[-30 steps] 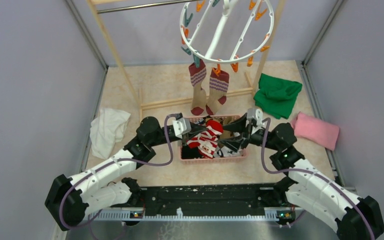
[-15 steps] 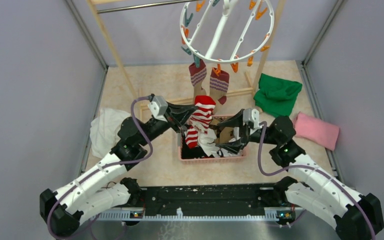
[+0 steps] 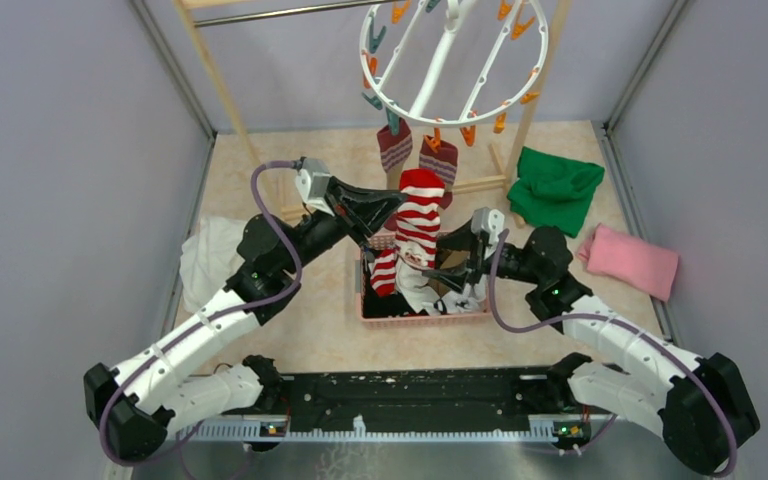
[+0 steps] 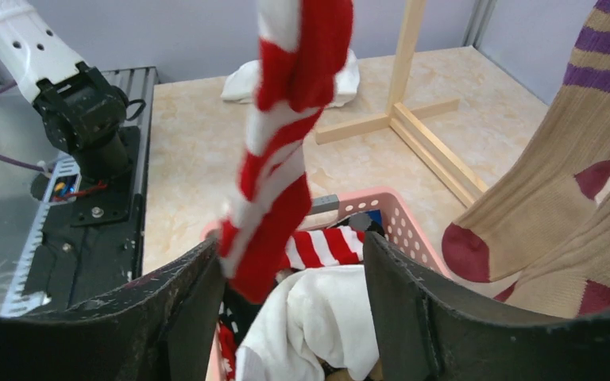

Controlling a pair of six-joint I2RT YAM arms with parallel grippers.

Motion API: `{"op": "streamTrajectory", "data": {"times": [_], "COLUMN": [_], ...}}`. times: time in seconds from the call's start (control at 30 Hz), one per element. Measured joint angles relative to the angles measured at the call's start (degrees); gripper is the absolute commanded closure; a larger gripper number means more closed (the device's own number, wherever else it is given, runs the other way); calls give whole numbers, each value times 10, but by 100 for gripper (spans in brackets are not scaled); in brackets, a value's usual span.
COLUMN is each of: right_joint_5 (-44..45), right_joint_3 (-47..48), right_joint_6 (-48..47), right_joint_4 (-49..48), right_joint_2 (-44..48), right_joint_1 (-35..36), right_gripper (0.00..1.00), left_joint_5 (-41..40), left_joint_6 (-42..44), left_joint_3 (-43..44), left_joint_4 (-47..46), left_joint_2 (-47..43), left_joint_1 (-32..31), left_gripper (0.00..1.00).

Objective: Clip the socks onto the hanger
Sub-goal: Pick up the sock from the bin.

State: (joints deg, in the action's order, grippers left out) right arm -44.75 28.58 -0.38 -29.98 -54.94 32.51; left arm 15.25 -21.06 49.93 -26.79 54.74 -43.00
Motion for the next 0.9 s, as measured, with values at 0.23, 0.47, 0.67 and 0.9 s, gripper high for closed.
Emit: {"op": "streamTrajectory", "data": {"times": [0.23, 0.47, 0.67, 0.9], "right_joint_5": [-8, -61, -81, -55], "right_joint_3": [0, -1, -8, -9], "right_joint_6": [30, 96, 220, 349], "right_joint_4": [-40, -86, -164, -200], "right_joint_2": [-15, -11, -7, -8], "right_joint_1": [15, 20, 33, 59], "right_gripper": [99, 100, 100, 100], "left_joint_5": [-2, -89, -178, -205], "left_joint_6": [-35, -69, -110, -103], "left_joint_3": [0, -34, -83, -137], "left_joint_4": [-2, 10, 70, 208], "left_joint_2": [9, -32, -99, -209], "left_joint_1": [0, 0, 0, 0], "left_gripper": [100, 85, 65, 37]}}
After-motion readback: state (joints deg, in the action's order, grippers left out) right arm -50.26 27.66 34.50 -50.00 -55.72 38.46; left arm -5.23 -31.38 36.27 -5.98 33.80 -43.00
